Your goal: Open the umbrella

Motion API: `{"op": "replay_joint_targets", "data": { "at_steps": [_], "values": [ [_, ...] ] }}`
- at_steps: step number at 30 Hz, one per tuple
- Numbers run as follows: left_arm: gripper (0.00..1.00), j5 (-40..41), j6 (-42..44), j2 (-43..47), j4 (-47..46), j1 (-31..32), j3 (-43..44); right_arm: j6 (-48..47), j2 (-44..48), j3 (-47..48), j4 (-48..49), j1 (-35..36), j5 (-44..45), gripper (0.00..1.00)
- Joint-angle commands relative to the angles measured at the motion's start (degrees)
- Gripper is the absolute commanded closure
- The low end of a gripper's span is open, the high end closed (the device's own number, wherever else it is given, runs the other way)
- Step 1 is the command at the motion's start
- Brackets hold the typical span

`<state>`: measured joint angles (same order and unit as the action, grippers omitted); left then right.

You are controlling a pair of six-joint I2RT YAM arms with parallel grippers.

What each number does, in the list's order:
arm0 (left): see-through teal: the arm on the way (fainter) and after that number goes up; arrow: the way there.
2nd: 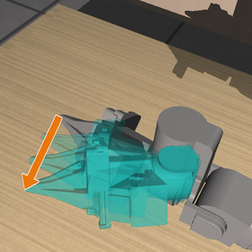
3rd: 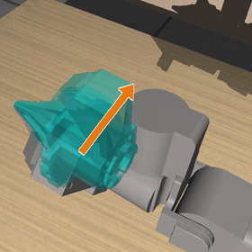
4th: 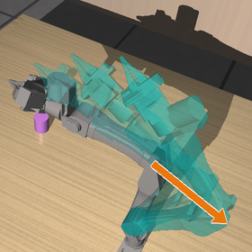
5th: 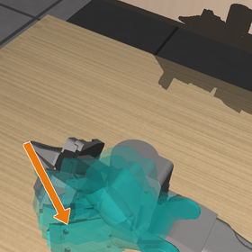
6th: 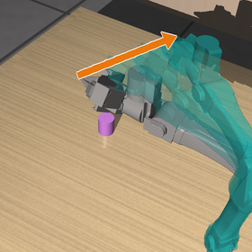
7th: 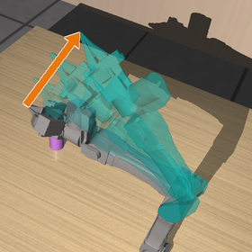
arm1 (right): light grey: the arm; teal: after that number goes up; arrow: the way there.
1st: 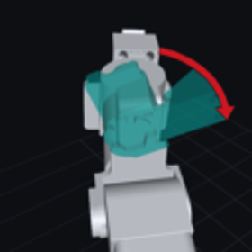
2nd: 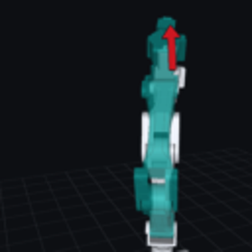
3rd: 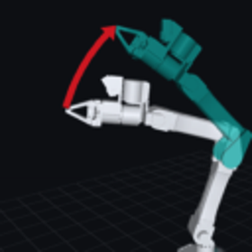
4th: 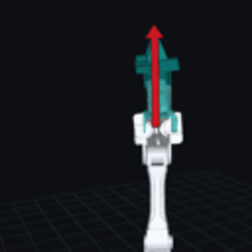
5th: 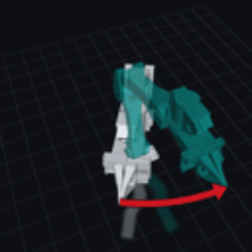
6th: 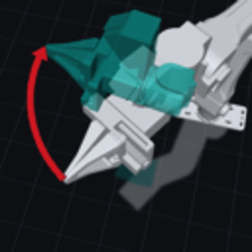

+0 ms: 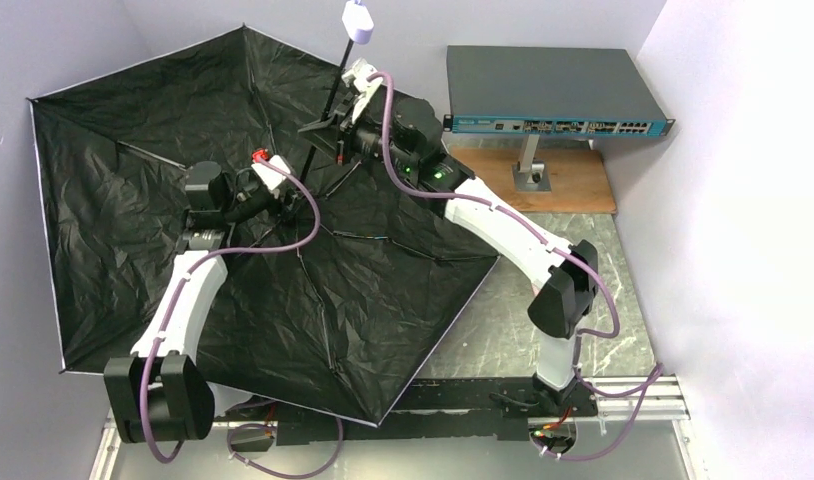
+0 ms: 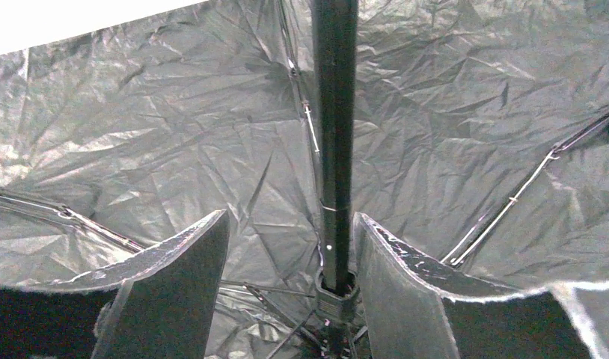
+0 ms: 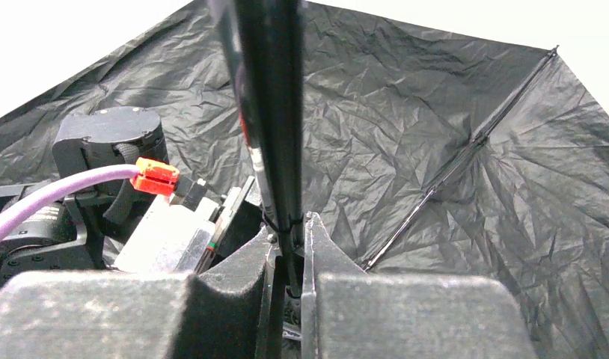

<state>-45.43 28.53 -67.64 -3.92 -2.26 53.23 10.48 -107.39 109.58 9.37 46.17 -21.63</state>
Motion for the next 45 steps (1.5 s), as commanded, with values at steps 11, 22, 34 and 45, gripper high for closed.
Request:
{"op": "replay_joint_targets", "data": {
  "at_steps": [11,22,34,45],
  "values": [
    [0.33,-3.6,-3.3,2.8,8.6,1.9,3.0,-5.6,5.6,-4.3,12.1,-0.3,-0.5,1.0],
    [0.53,0.4,-4.0,3.2,4.4,4.2,3.4,-5.7,5.5,-5.2,12.4,0.0,-0.9,1.0],
    [0.63,2.1,-1.1,-0.6,-0.1,6.5,4.5,-4.5,6.0,-5.8,12.0,0.5,-1.2,1.0],
    [0.76,7.9,10.3,-8.3,8.0,2.5,0.7,-3.3,6.4,-0.2,10.9,0.2,0.2,1.0]
  ]
}}
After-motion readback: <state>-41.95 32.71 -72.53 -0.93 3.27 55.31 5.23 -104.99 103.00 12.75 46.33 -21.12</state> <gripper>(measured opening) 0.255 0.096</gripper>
